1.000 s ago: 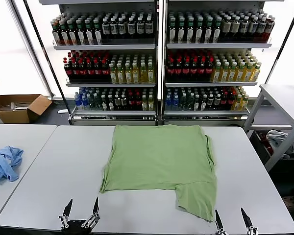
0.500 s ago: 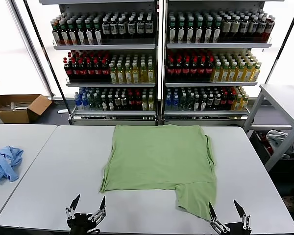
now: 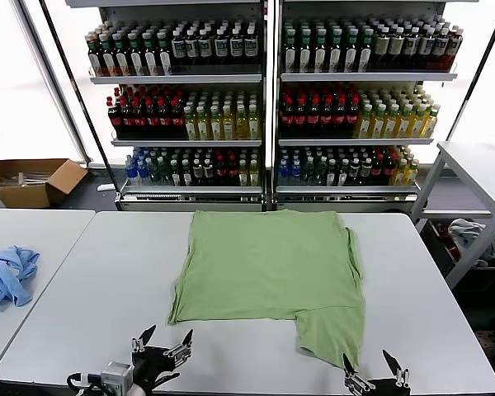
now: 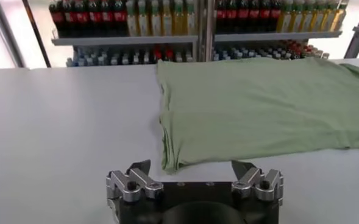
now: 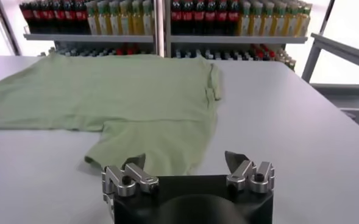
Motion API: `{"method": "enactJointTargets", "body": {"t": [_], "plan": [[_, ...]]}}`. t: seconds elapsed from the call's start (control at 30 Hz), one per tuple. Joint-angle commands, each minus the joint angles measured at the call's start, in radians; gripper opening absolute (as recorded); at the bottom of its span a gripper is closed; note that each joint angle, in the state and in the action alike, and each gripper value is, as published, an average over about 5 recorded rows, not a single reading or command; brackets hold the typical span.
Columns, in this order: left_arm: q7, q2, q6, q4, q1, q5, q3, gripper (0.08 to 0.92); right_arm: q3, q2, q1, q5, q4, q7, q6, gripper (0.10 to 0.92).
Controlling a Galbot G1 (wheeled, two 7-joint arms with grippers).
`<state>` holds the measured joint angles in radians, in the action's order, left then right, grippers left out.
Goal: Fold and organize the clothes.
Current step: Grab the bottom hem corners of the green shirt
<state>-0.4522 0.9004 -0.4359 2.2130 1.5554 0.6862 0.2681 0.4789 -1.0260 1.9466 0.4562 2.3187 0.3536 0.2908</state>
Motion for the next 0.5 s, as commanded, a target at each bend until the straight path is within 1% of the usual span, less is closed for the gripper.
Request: {"method": "enactJointTargets", "body": {"t": [0.03, 0.5], "plan": [[0.046, 0.009, -0.060, -0.106, -0.151, 0.087, 0.001, 0.823, -0.013, -0.004, -0.028, 0.002, -0.024, -0.007, 0.050, 0.823], [0.061, 0.022, -0.028, -0.196, -0.185, 0.097, 0.008, 0.823, -0.035, -0.018, -0.076, -0.010, -0.058, -0.011, 0.047, 0.823]]}}
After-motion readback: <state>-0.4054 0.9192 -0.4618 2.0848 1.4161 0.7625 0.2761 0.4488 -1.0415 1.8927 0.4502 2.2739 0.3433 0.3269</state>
